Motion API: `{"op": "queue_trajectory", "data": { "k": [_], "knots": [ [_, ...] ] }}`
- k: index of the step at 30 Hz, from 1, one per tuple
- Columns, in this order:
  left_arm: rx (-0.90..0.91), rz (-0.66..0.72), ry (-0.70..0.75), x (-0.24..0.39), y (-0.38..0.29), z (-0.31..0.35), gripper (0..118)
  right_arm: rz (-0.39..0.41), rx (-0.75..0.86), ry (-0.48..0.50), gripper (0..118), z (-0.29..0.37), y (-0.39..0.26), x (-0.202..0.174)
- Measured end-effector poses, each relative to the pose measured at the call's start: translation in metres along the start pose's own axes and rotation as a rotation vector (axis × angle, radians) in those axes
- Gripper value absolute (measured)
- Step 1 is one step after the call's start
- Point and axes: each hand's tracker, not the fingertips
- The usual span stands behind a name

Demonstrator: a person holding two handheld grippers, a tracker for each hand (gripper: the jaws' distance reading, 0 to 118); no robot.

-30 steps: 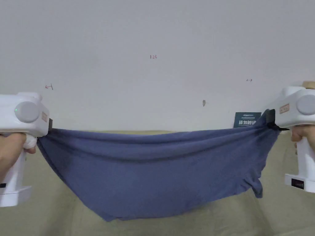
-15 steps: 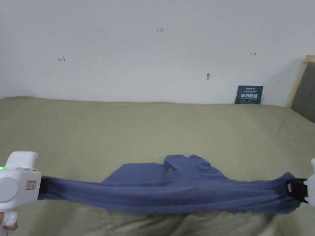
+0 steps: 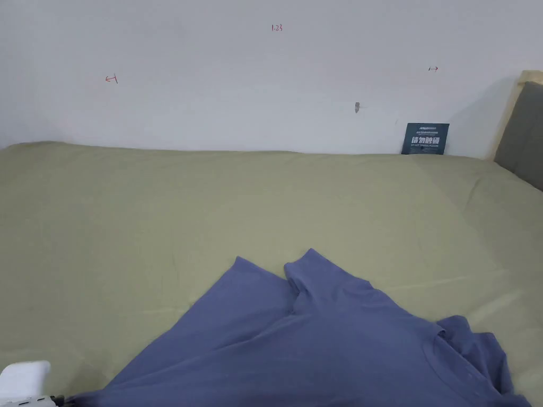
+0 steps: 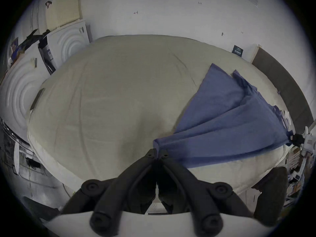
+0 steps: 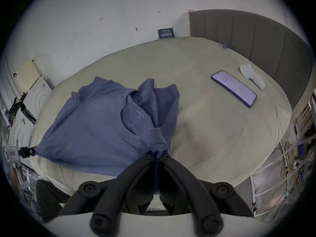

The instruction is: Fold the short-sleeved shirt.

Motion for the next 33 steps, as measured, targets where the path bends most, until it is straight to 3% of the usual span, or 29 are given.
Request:
{"op": "queue_trajectory", "data": {
  "k": [1,2,3,4,8,9,10,11,12,14,16,25,26,27,30,33],
  "knots": [
    [0.024,0.009,-0.015,-0.001,0.0,0.0,11,-0.005,0.017,0.001,36,0.001,0.0,-0.003],
    [0.041,0.025,-0.034,-0.003,0.0,-0.001,35,-0.018,0.036,-0.006,74,0.003,0.001,-0.005],
    [0.053,0.039,-0.035,-0.005,0.001,0.0,85,-0.024,0.035,-0.009,118,0.003,0.004,-0.005],
    [0.053,0.04,-0.038,-0.006,0.002,0.0,109,-0.03,0.036,-0.013,113,0.004,0.006,-0.006],
    [0.149,0.054,0.037,0.0,0.004,0.024,108,0.045,0.127,-0.041,110,0.008,0.03,-0.027],
    [0.172,0.066,0.072,0.004,0.004,0.034,104,0.058,0.153,-0.043,98,0.012,0.034,-0.034],
    [0.194,0.079,0.078,0.005,0.005,0.042,91,0.075,0.183,-0.051,72,0.017,0.037,-0.043],
    [0.224,0.083,0.053,0.006,0.003,0.052,61,0.09,0.227,-0.064,31,0.022,0.04,-0.053],
    [0.233,0.085,0.054,0.008,0.002,0.06,0,0.098,0.256,-0.057,0,0.04,0.021,-0.054],
    [0.293,0.089,0.09,0.009,-0.006,0.067,0,0.124,0.339,-0.126,0,0.048,0.017,-0.073],
    [0.276,0.101,0.053,0.002,-0.011,0.071,0,0.115,0.311,-0.036,0,0.068,-0.004,-0.087],
    [0.201,0.08,0.019,-0.019,-0.027,0.047,0,0.188,0.336,0.014,0,0.1,-0.046,-0.135],
    [0.184,0.07,0.007,-0.022,-0.024,0.04,4,0.194,0.335,0.015,0,0.103,-0.05,-0.138],
    [0.183,0.069,0.001,-0.025,-0.022,0.034,18,0.201,0.344,0.017,0,0.106,-0.054,-0.14],
    [0.078,0.046,-0.021,-0.028,-0.009,0.005,111,0.208,0.333,0.033,0,0.101,-0.057,-0.144],
    [0.037,0.031,-0.002,-0.033,0.001,-0.026,111,0.207,0.32,0.043,0,0.093,-0.059,-0.145]
  ]
}}
